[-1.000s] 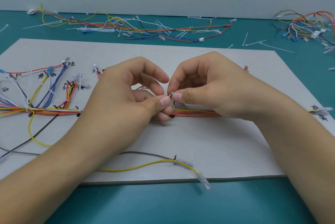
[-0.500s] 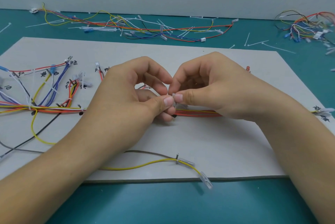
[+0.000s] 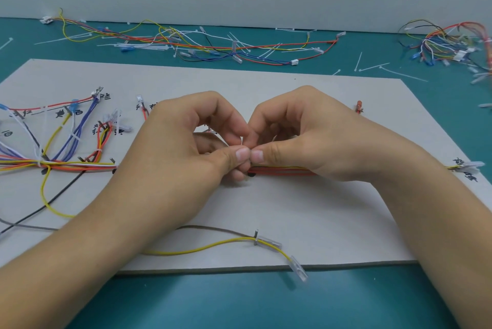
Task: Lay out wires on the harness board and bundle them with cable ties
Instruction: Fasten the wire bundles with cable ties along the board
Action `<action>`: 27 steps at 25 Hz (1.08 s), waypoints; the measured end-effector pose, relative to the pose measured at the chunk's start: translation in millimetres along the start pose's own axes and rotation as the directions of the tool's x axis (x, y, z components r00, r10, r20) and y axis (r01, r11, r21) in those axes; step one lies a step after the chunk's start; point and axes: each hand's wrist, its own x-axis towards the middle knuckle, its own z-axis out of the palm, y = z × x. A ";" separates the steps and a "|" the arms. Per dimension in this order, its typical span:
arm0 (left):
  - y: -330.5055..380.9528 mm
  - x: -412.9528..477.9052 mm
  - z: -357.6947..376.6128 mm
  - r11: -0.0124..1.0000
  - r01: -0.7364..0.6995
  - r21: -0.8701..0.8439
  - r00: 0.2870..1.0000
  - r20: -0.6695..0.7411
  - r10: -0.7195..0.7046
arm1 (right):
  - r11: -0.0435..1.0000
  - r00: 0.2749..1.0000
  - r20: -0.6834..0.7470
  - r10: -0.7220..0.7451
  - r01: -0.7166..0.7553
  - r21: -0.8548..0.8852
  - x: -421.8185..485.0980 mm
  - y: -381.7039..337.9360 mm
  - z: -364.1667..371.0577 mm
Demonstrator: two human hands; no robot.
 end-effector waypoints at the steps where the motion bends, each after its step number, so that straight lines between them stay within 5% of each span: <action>1: -0.2 0.2 0.0 1.000 -0.004 0.003 1.000 0.004 0.004 | 1.000 1.000 -0.005 0.001 -0.001 0.006 0.2 -0.1 -0.4; 12: -1.3 1.0 -5.2 0.997 -0.021 0.072 0.998 0.064 0.016 | 1.000 1.000 -0.022 0.005 -0.004 0.020 -0.8 -0.2 -2.9; 27: -4.5 3.6 -2.8 0.996 0.037 -0.075 0.999 -0.012 -0.038 | 0.996 0.990 -0.105 0.089 -0.087 0.021 -1.6 -4.2 -1.4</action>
